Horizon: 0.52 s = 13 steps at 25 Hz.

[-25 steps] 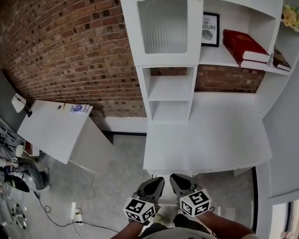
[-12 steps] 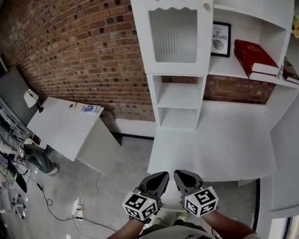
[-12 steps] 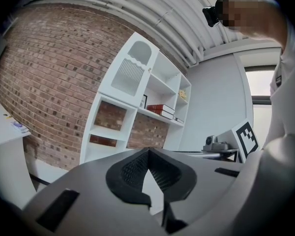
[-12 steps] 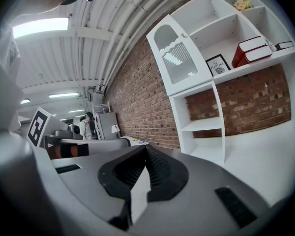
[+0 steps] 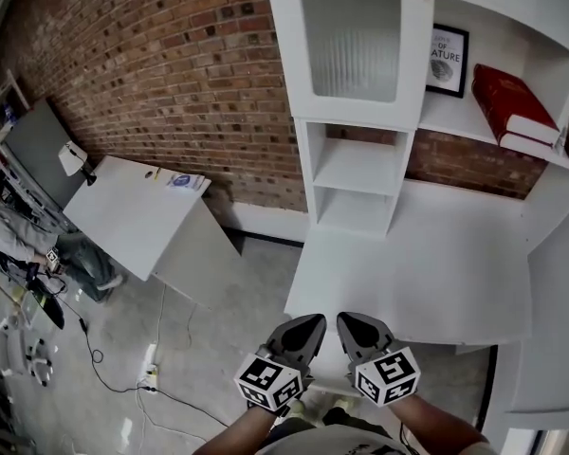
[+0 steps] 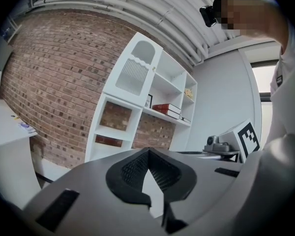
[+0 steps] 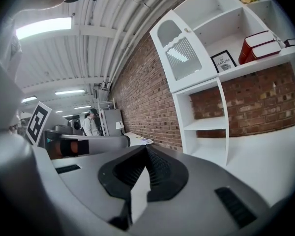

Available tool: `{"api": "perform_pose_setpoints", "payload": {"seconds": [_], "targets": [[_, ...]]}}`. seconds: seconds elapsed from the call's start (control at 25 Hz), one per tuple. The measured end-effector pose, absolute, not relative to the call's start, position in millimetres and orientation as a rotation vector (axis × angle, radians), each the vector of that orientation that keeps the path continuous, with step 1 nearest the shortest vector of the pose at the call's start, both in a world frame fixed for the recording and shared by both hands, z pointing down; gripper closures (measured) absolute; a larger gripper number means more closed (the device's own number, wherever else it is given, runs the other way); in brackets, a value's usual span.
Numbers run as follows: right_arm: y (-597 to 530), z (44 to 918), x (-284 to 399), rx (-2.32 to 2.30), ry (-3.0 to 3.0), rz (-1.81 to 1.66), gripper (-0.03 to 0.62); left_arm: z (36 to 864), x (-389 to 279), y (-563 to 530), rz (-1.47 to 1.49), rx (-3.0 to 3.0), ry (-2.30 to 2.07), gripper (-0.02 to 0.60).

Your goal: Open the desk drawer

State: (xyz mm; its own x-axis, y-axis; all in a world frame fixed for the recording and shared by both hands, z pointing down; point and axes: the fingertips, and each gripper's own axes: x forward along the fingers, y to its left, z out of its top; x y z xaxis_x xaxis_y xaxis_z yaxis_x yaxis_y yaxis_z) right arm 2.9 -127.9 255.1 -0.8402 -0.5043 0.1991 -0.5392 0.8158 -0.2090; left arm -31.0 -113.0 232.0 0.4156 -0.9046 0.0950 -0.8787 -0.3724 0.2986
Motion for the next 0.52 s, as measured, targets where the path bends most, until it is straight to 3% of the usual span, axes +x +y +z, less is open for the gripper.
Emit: {"api": "perform_pose_setpoints", "payload": {"seconds": [0.52], "targets": [[-126.9,247.9,5.6,0.806,-2.856,0.345,0.577,225.8,-27.6,-115.6,-0.131,2.365,-1.561,0.569]]}}
